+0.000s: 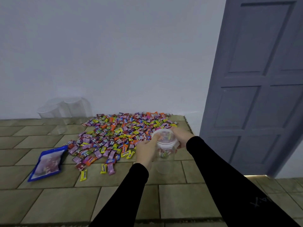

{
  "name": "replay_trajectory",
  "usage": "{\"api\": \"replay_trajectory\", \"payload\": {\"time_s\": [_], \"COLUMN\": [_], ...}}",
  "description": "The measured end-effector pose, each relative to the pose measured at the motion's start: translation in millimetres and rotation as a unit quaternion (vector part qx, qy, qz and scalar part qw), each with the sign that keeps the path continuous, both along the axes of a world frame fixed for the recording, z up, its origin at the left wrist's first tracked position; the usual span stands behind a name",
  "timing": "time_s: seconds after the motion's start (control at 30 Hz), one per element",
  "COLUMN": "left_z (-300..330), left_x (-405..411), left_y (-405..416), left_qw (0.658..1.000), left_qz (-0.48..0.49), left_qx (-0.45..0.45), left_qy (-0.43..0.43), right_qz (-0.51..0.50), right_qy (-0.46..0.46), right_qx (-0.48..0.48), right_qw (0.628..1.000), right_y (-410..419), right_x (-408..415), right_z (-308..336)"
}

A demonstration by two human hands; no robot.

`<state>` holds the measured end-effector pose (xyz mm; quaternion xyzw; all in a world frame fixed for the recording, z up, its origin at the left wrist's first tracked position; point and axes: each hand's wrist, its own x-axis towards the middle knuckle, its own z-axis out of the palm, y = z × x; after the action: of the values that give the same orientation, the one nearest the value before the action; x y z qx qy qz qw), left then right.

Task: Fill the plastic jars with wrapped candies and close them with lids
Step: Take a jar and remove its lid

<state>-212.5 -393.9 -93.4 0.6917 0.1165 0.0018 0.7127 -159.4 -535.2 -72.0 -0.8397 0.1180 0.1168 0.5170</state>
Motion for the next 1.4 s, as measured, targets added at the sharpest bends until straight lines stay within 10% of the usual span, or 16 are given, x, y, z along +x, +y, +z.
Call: {"api": "replay_trajectory", "payload": {"time_s": [0.37,0.5,0.63,1.17,1.4], "left_z": [25.4,13.1,-1.7,17.0,24.0], "left_x": [-1.5,-2.5,2.0,-4.4,-14.4], "left_y": [21.1,25.0,19.3,4.0,20.4], "left_qw": [0.959,0.836,0.753,0.901,0.898], "left_qz": [-0.026,-0.077,-0.148,-0.112,0.045], "left_qx": [0.263,0.418,0.510,0.308,0.281], "left_qy": [-0.104,-0.347,-0.388,-0.284,-0.334], "right_qz": [-0.121,-0.010,0.106,0.088,0.089], "right_qy": [-0.180,-0.210,-0.234,-0.226,-0.207], "right_qx": [0.241,0.207,0.111,0.094,0.068], "right_qw": [0.946,0.956,0.960,0.966,0.972], "right_y": [-11.7,-10.5,-6.8,-3.6,-10.0], "right_x": [-52.3,-65.4,-64.5,-58.7,-55.9], "right_z": [-63.7,-60.9,-60.3,-71.9,-71.6]}}
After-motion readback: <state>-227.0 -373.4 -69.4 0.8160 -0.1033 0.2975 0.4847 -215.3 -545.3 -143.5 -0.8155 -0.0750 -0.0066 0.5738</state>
